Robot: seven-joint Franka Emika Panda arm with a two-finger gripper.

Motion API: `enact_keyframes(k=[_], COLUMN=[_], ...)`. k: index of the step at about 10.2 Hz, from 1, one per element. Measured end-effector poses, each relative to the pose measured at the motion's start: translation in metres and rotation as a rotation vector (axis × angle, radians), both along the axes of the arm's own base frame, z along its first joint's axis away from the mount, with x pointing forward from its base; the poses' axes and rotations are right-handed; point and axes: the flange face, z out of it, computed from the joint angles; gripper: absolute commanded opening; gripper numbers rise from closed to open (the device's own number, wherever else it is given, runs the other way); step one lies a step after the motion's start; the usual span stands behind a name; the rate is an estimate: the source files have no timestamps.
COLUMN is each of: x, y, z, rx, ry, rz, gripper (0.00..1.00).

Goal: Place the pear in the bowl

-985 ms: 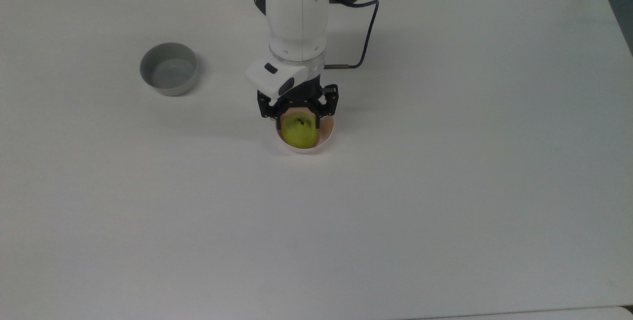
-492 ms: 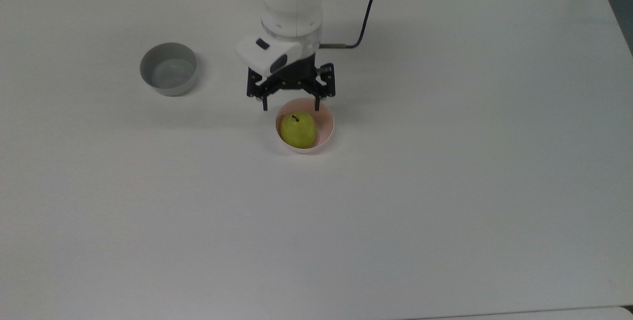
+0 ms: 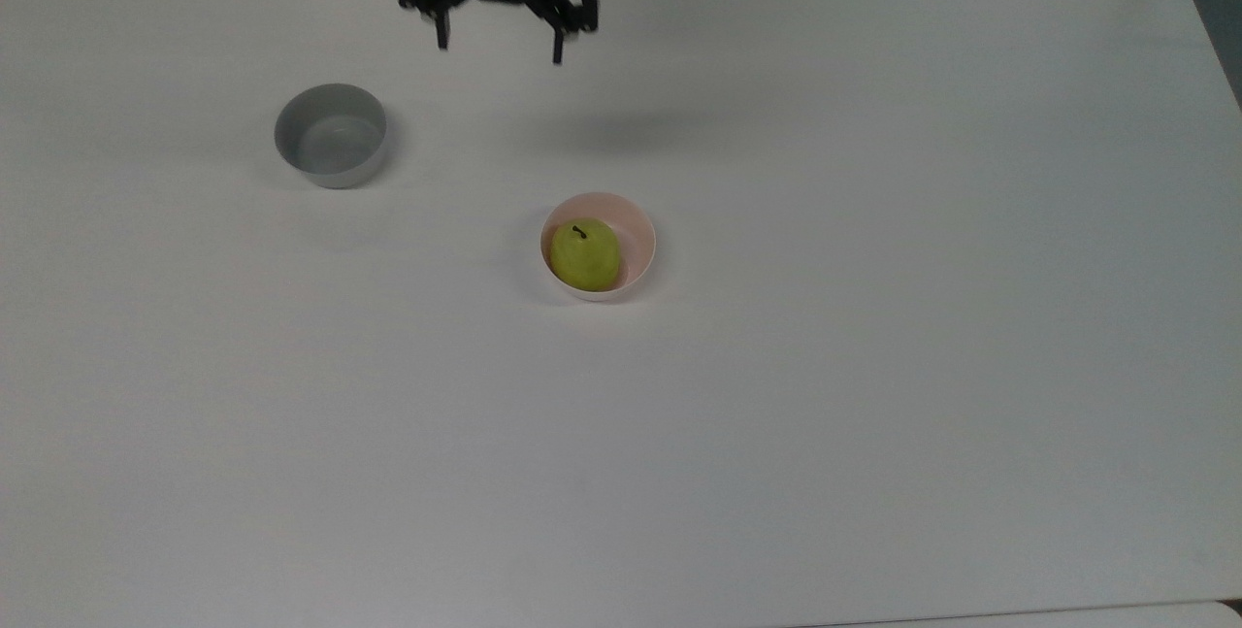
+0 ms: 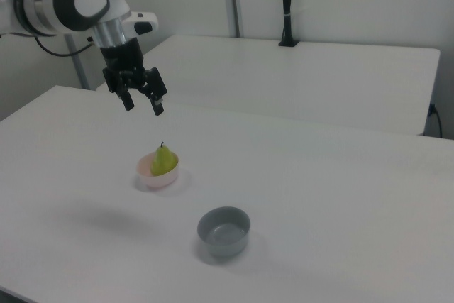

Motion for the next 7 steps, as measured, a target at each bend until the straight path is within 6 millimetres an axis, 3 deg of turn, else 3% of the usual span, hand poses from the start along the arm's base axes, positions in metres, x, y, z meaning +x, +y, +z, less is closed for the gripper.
enact_keyframes(k=[2, 7], x=[-0.021, -0.015], y=[-0.029, -0.049], z=[0.027, 0.041], rx=[0.027, 0.084], ry=[0.004, -0.019], rz=[-0.038, 0.018], gripper=[1.00, 1.00])
